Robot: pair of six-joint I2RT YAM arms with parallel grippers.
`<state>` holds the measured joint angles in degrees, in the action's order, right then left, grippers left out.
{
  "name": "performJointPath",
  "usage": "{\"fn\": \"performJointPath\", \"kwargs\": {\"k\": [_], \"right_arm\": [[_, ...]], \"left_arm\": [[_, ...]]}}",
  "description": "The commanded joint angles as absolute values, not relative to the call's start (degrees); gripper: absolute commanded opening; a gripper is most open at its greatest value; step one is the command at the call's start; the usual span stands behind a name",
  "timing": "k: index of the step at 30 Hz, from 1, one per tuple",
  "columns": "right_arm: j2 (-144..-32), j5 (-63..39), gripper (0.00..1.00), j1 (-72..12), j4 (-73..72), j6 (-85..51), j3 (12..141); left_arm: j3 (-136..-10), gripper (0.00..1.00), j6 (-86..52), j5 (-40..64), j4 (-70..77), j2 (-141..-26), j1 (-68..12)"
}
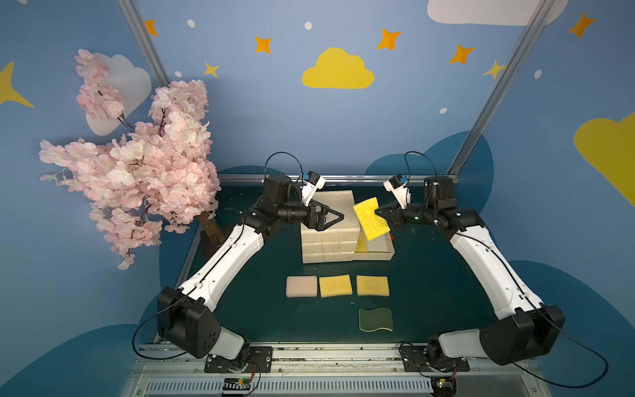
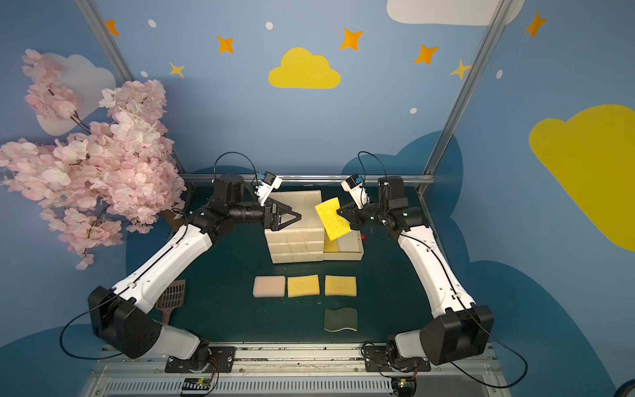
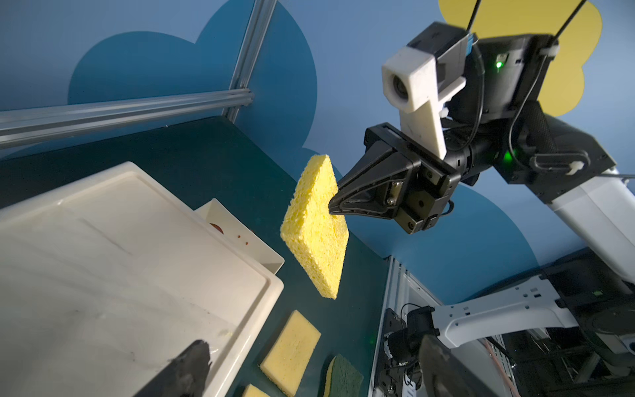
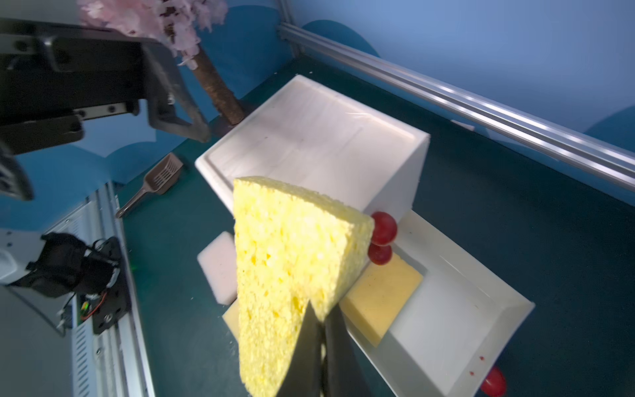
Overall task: Take the sponge out of the drawer
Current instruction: Place the sponge at the center of the board.
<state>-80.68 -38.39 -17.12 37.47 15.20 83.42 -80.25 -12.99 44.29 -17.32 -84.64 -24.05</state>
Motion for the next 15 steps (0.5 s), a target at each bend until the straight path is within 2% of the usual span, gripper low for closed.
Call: {"fn": "performJointPath", "kwargs": {"k": [1, 9, 15], "right_arm": [[-82.8, -41.8, 0.0, -18.9, 46.8, 22.1, 86.8], [-85.6, -41.0, 0.0, -22.5, 53.0, 25.9, 91.4], [-87.7, -40.6, 0.0, -24.6, 55.9, 27.7, 94.5]], "left_arm": [[-81.3, 0.95, -9.3, 47.9, -21.7, -86.1, -24.7], [-82.7, 0.9, -8.7, 47.5, -22.9, -89.2, -25.6], [-83.7, 0.81, -8.9, 47.2, -23.6, -91.1, -25.8]]}}
